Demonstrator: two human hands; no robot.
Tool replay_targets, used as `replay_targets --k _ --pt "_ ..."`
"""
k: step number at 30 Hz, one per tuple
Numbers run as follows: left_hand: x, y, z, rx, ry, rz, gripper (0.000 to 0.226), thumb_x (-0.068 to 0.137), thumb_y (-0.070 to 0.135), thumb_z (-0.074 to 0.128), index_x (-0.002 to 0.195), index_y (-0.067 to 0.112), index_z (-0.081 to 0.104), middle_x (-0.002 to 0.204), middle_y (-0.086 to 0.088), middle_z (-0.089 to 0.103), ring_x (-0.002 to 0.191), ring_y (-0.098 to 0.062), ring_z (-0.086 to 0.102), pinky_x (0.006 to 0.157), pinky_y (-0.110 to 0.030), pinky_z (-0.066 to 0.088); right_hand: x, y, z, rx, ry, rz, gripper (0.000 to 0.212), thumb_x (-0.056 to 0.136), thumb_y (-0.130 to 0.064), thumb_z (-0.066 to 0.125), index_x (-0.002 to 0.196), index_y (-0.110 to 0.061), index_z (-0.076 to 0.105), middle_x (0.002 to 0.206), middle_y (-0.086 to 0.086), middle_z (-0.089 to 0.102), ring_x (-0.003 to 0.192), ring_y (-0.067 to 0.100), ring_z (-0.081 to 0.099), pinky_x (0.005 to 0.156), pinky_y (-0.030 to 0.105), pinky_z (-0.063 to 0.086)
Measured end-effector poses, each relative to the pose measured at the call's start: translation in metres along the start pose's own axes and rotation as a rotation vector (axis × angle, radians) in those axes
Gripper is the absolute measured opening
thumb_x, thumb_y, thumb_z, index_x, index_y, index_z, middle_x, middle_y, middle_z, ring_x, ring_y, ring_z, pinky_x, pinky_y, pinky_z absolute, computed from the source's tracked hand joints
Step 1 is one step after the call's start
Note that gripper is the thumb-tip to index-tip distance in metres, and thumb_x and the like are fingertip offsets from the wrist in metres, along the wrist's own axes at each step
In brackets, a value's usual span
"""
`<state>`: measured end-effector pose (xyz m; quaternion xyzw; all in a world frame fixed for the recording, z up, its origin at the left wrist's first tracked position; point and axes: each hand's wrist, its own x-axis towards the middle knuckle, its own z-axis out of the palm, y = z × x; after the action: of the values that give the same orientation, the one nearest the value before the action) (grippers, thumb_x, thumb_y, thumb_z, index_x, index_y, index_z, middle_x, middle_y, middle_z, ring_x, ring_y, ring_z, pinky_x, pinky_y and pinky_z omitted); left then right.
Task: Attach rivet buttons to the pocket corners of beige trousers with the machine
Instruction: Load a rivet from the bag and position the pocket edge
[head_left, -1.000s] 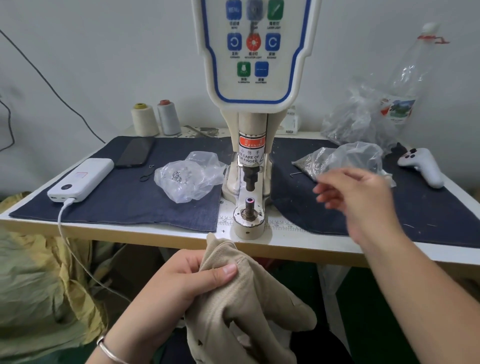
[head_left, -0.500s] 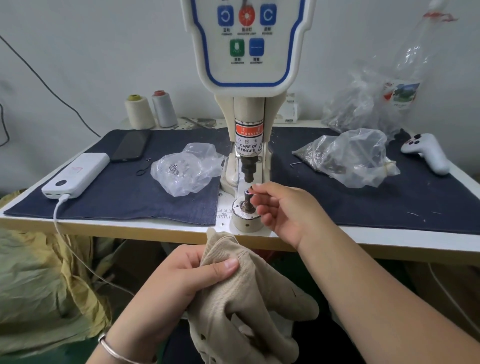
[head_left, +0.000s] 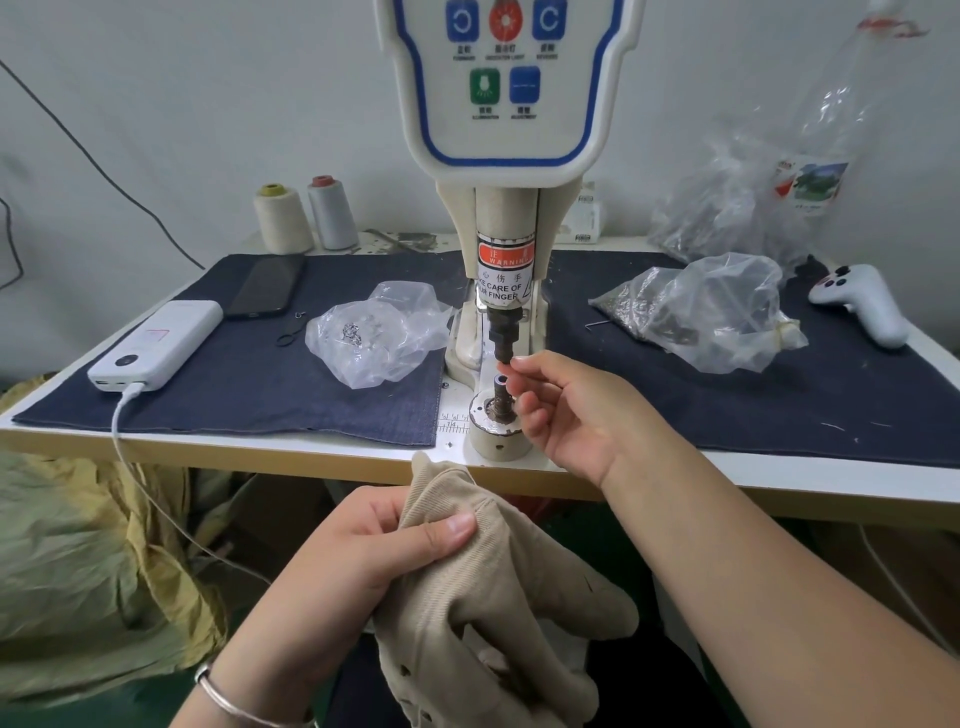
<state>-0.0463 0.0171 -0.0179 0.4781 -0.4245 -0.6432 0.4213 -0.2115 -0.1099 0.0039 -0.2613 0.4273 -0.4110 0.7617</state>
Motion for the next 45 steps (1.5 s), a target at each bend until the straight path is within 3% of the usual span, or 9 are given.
replay_targets --k 11,23,29,37,42,45 --pt "-0.0009 -0.0002 -0.0001 -0.004 -0.001 -0.011 0.042 0.071 0.036 0.083 0.089 -0.002 0.076 0.086 -0.020 0.074 0.076 -0.024 0.071 0.066 -0.027 0.055 -0.0058 -0.0026 -0.0048 0.073 -0.070 0.048 0.017 0.088 -0.005 0.059 0.102 0.003 0.065 0.057 0.003 0.063 0.039 0.006 0.051 0.034 0.015 0.037" --pt "-0.0003 -0.0006 0.0001 -0.029 -0.019 -0.009 0.039 0.073 0.032 0.081 0.090 -0.002 0.076 0.087 -0.020 0.074 0.077 -0.024 0.071 0.066 -0.027 0.056 -0.0078 -0.0045 -0.0050 0.088 -0.071 0.039 0.026 0.088 -0.005 0.059 0.110 0.006 0.063 0.059 0.005 0.064 0.039 0.006 0.050 0.035 0.015 0.038" --pt "-0.0005 -0.0002 -0.0008 -0.019 -0.014 -0.005 0.041 0.073 0.033 0.081 0.091 -0.003 0.075 0.088 -0.021 0.073 0.077 -0.025 0.071 0.067 -0.028 0.056 -0.0091 -0.0016 -0.0044 0.031 -0.045 -0.013 0.013 0.085 -0.006 0.062 0.088 0.003 0.071 0.059 0.005 0.063 0.041 0.006 0.050 0.036 0.015 0.038" --pt "-0.0009 -0.0006 -0.0016 -0.013 -0.012 -0.005 0.041 0.073 0.035 0.082 0.090 -0.002 0.076 0.088 -0.021 0.074 0.079 -0.025 0.071 0.069 -0.029 0.056 -0.0099 -0.0024 -0.0048 0.104 -0.075 -0.018 0.014 0.081 0.000 0.056 0.084 0.007 0.068 0.059 0.008 0.061 0.041 0.009 0.048 0.036 0.017 0.037" --pt "-0.0011 -0.0002 -0.0041 -0.020 -0.001 -0.003 0.044 0.074 0.034 0.082 0.092 -0.005 0.074 0.090 -0.023 0.073 0.080 -0.028 0.070 0.069 -0.030 0.056 -0.0092 -0.0004 -0.0069 0.186 -0.148 -0.006 0.031 0.068 -0.002 0.055 0.096 0.008 0.063 0.060 0.007 0.056 0.042 0.009 0.044 0.037 0.016 0.035" --pt "-0.0007 0.0004 -0.0051 -0.028 0.000 0.008 0.043 0.073 0.034 0.082 0.092 -0.004 0.074 0.088 -0.022 0.073 0.078 -0.026 0.070 0.067 -0.029 0.056 -0.0082 0.0020 -0.0096 0.150 -0.156 -0.018 0.040 0.069 -0.004 0.056 0.106 0.008 0.065 0.063 0.006 0.058 0.043 0.009 0.046 0.037 0.017 0.036"
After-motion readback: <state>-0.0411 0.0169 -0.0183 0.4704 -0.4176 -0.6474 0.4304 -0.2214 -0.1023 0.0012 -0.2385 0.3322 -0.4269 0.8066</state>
